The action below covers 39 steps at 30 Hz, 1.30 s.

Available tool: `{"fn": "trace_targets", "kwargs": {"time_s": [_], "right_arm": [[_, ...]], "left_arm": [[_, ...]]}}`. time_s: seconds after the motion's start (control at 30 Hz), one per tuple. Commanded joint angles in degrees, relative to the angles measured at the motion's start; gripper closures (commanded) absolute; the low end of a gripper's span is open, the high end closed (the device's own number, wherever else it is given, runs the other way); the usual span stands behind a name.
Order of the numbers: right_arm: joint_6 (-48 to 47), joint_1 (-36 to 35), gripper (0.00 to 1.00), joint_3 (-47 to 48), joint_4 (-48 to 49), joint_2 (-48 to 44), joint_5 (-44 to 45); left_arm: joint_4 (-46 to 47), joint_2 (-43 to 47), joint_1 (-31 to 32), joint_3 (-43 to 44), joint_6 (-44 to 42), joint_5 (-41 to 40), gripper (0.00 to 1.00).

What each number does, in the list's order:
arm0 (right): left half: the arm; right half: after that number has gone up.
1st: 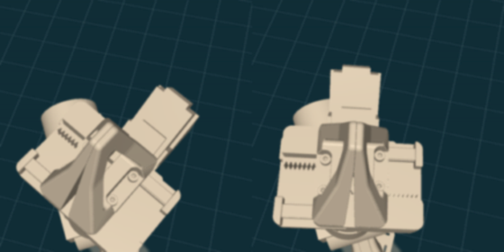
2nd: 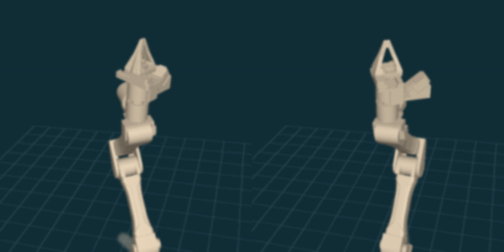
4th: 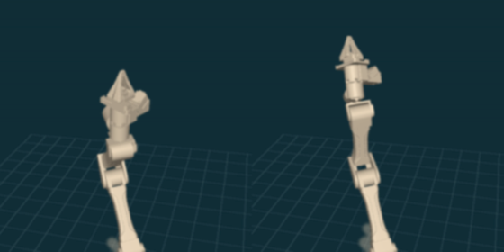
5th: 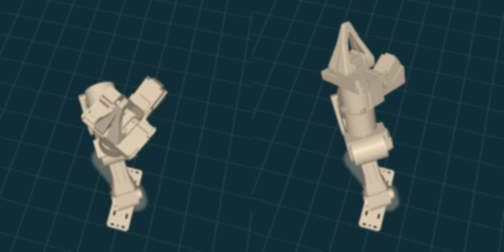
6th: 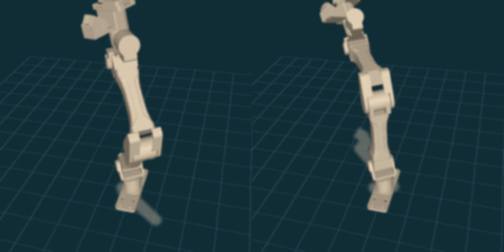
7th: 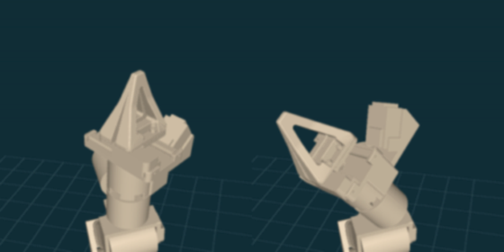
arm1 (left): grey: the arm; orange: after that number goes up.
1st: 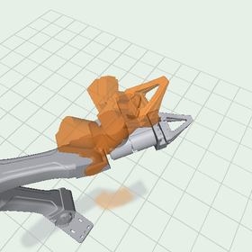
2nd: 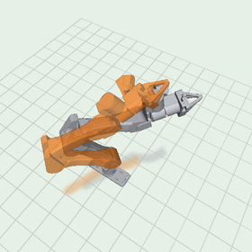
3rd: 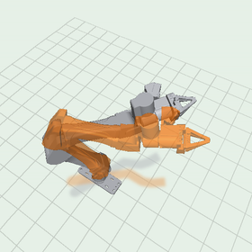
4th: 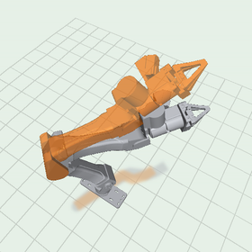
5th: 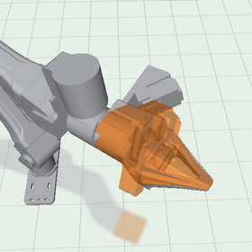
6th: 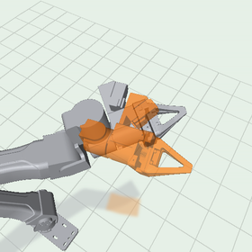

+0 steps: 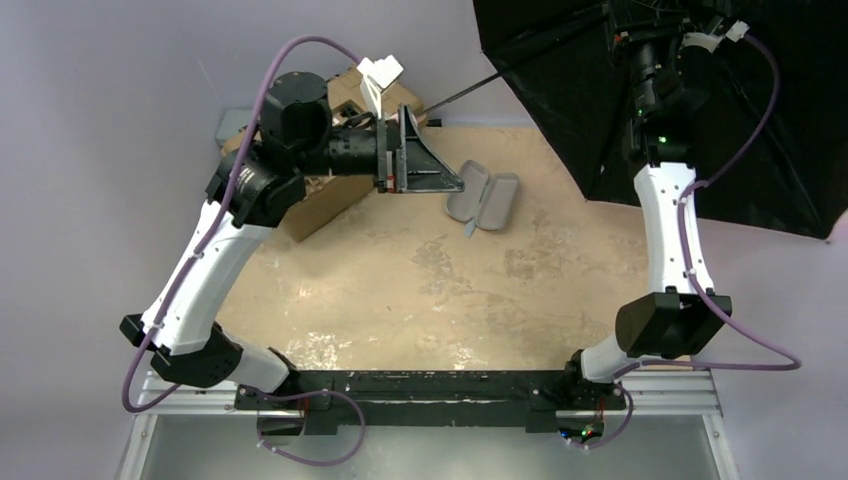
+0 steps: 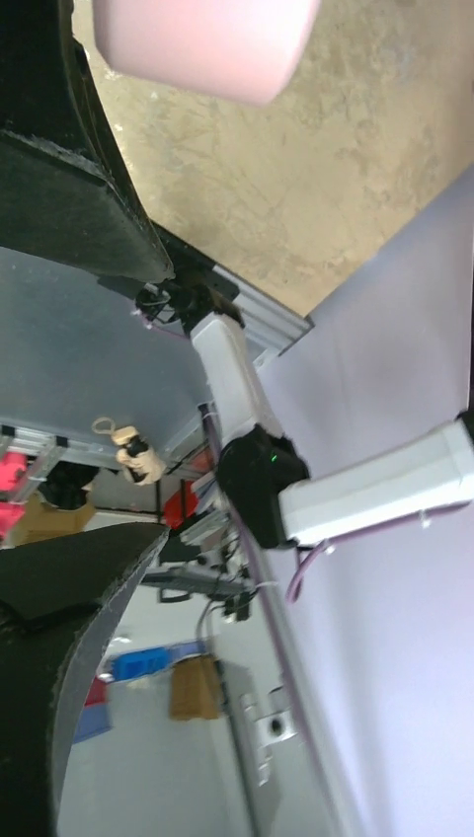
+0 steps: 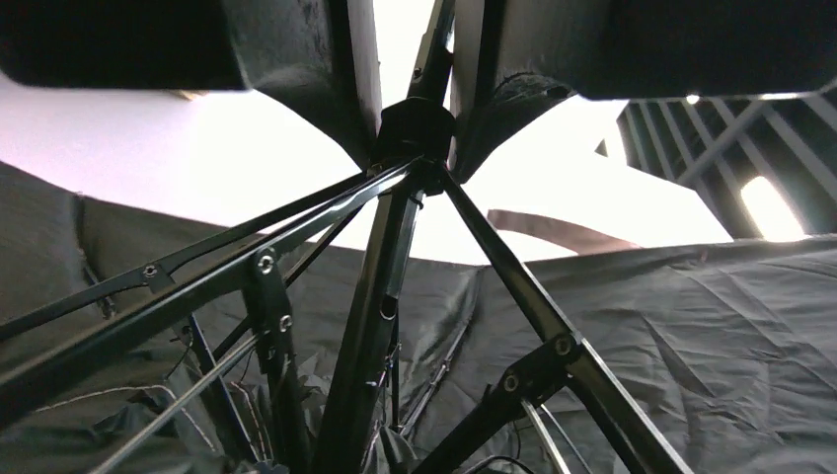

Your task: Open the umbrella

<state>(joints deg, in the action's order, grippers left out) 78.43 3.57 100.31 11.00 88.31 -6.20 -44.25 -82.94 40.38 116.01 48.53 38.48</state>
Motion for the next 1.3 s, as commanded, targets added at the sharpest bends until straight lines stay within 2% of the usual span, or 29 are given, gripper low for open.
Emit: {"fn": "trace_targets", "kwargs": {"time_s": [0.0,0.07,0.17,0.23,0.27,0.33,0.37,0.4,0.43,0.53,0.57,0.63,0.7,0.8,0.87,1.03,1.27], "right_arm": [[-5.8,-2.2,1.00,1.4,0.7,-3.9,-9.4],[-7.2,-2.2,1.00,3.4,-0.9,-3.1,-9.4],[-8.2,-2.2,1.00,4.8,-1.6,-2.0,-8.9],[-8.4,-2.1,1.00,5.9,-2.2,-1.0,-9.1],[-8.8,-2.1,1.00,6.8,-3.0,-0.4,-9.4],[-9.8,-2.7,1.00,8.1,-4.6,0.2,-9.4],[-10.2,-3.1,1.00,8.3,-5.0,0.2,-9.4],[-11.1,-3.1,1.00,8.7,-6.1,0.1,-8.9],[-12.3,-4.6,1.00,9.1,-7.3,0.1,-8.5],[-13.6,-5.3,1.00,9.2,-9.1,0.1,-8.8],[-13.4,-5.4,1.00,8.5,-8.8,-0.2,-9.1],[-12.9,-5.5,1.00,8.0,-8.8,-0.8,-9.8],[-12.2,-6.2,1.00,8.3,-9.3,-0.9,-11.3],[-11.0,-8.3,1.00,10.0,-10.7,-0.7,-13.3],[-9.9,-9.6,1.00,11.2,-12.4,-0.6,-13.7],[-8.0,-13.2,1.00,14.9,-14.4,0.1,-14.8],[-6.1,-16.0,1.00,14.8,-13.3,-0.2,-14.8]], "left_arm": [[15.1,-0.5,-2.4,-1.9,5.9,18.9,0.11],[17.1,1.3,-2.5,-4.2,7.4,21.5,0.10],[31.9,5.7,-3.2,-11.9,17.1,25.2,0.10],[36.3,6.5,-3.9,-10.5,20.6,24.8,0.10],[30.5,6.8,-4.6,-7.3,16.3,22.5,0.09],[12.3,6.2,-6.0,0.3,5.2,17.9,0.08],[9.0,6.2,-6.7,1.8,2.5,16.3,0.08],[9.4,6.7,-7.4,1.6,2.0,14.7,0.08],[13.6,8.0,-8.0,-0.5,4.3,14.2,0.08],[32.9,11.9,-8.6,-9.4,14.0,14.6,0.07],[34.7,12.4,-8.6,-10.3,14.7,14.3,0.06],[24.9,12.0,-8.6,-7.7,7.8,11.1,0.06],[11.2,11.0,-8.6,-3.6,-1.8,3.6,0.06],[3.5,9.7,-8.6,-3.4,-9.1,-1.8,0.05],[3.7,9.4,-8.6,-6.7,-9.8,-4.5,0.05],[13.5,8.6,-7.5,-15.2,-6.8,-7.8,0.05],[11.0,-0.2,-1.1,-9.3,-8.9,-9.5,0.08]]}}
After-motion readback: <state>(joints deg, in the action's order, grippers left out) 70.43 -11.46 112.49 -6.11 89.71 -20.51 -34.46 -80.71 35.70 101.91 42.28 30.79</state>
